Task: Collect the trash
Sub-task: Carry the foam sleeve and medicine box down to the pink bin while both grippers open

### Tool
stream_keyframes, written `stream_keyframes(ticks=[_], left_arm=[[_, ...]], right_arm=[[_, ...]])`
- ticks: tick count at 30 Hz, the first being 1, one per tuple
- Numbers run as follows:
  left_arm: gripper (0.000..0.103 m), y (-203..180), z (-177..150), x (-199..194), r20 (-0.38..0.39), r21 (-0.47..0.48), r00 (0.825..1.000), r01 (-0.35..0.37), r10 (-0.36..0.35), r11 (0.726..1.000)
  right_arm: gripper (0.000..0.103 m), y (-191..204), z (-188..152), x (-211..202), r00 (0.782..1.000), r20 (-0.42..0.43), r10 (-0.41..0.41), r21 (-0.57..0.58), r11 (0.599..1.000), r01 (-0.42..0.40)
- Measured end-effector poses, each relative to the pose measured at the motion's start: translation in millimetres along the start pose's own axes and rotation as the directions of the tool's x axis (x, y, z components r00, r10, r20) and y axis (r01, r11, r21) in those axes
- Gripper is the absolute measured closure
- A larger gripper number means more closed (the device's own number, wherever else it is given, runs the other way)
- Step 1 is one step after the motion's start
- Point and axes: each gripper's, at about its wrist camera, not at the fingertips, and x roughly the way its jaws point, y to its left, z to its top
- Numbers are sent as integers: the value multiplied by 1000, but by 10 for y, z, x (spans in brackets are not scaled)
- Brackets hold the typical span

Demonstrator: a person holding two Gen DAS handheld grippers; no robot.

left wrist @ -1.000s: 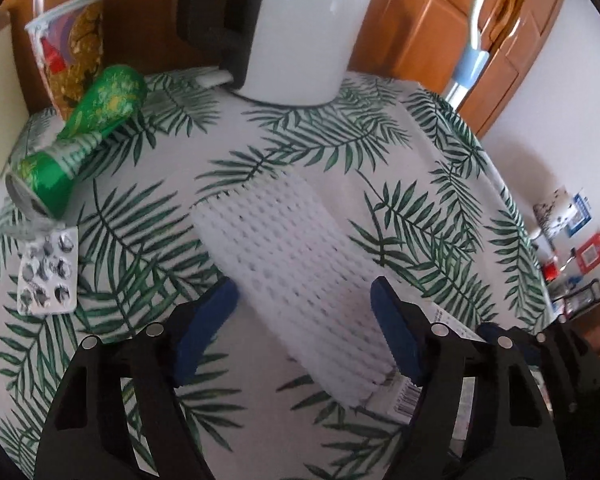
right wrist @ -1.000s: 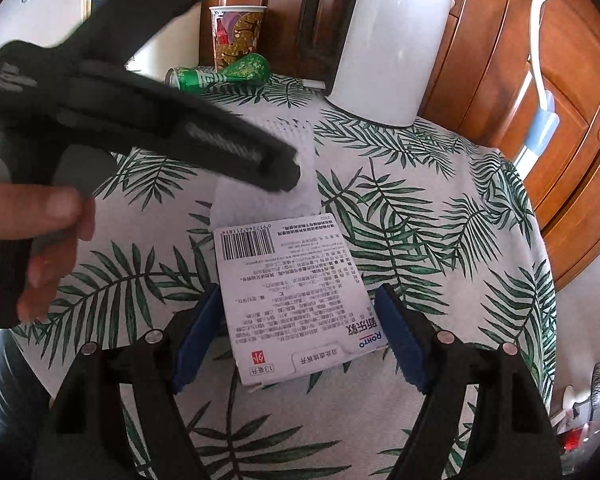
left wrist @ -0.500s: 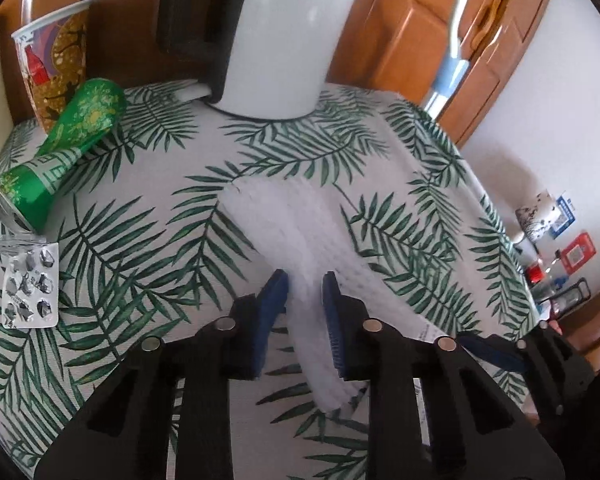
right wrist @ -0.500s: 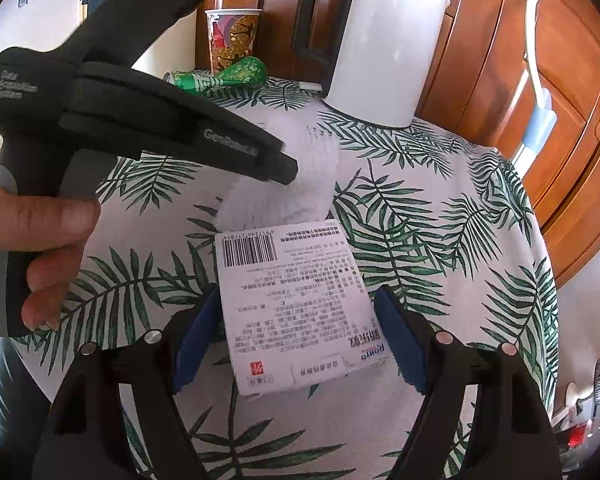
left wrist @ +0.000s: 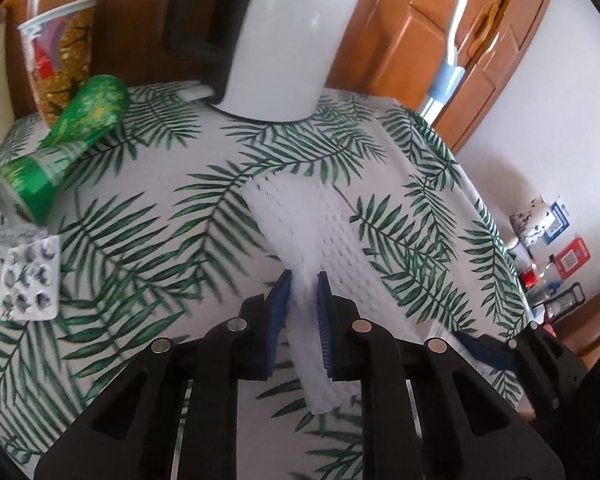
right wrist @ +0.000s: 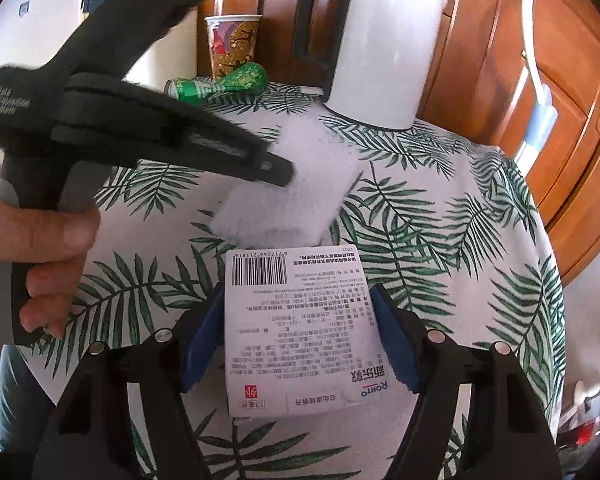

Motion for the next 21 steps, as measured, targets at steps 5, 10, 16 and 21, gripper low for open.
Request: stream_keyframes(ticks=[5,10,16,21], left_arm=[[86,199,-140,-238,36,-22,999,-22,23,1000],[86,418,-345,-576,71,-44,997,-38,41,998],[86,649,-643,-1003,109,-69,992,-59,66,996],[86,801,-902,-1313,130,-92,989,-66,78,994]], right_arm=[[33,-49,-16,-89,997,28,72,49,996,-73],[33,93,11,-144,995,45,89,37,995,-91],[33,463,47,-203,991,63,114,1,993,-115],[33,790,31,-301,987,78,143,-25,990,-142]])
